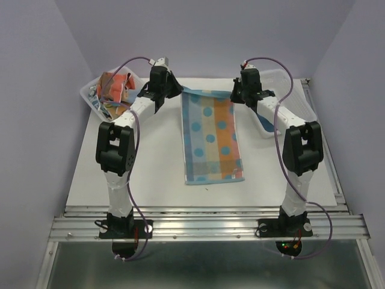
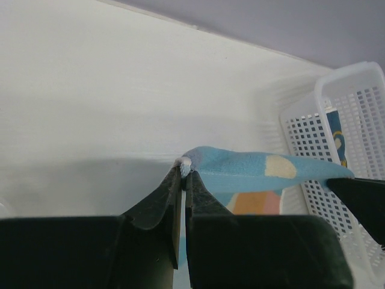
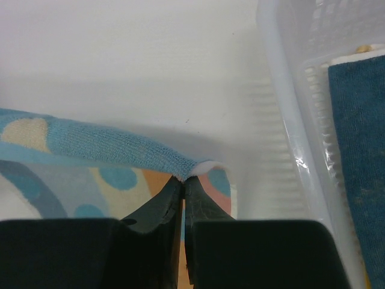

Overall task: Fold and stack the towels
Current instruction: Flatten out the crumpled towel, then fold the towel

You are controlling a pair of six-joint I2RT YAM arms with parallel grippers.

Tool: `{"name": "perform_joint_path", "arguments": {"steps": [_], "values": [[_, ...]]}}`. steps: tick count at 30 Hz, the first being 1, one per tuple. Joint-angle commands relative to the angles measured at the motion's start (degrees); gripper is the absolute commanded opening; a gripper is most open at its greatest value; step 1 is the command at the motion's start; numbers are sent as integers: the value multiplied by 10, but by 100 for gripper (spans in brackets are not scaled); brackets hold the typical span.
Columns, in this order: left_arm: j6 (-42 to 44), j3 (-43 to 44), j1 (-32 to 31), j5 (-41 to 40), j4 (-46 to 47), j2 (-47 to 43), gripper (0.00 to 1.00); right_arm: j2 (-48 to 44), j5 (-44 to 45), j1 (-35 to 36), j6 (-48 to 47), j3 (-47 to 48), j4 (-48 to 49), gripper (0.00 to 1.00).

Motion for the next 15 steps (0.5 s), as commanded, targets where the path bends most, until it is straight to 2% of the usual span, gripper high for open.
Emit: {"name": "perform_joint_path", "arguments": {"steps": [1,4,7,15], "values": [[17,7,2,13,28,-23,0,3,-8,-9,3,59,-27,1],[8,-43,-1,19,43,-51,0,-17,-24,-9,13,27,-64,1],[-17,-147,-10,30,78,-114,0,-66,-47,-9,28,-48,-73,1],[-63,-348,-71,-35,123,-253,0,-191,-140,-8,68,-224,-93,2]]}}
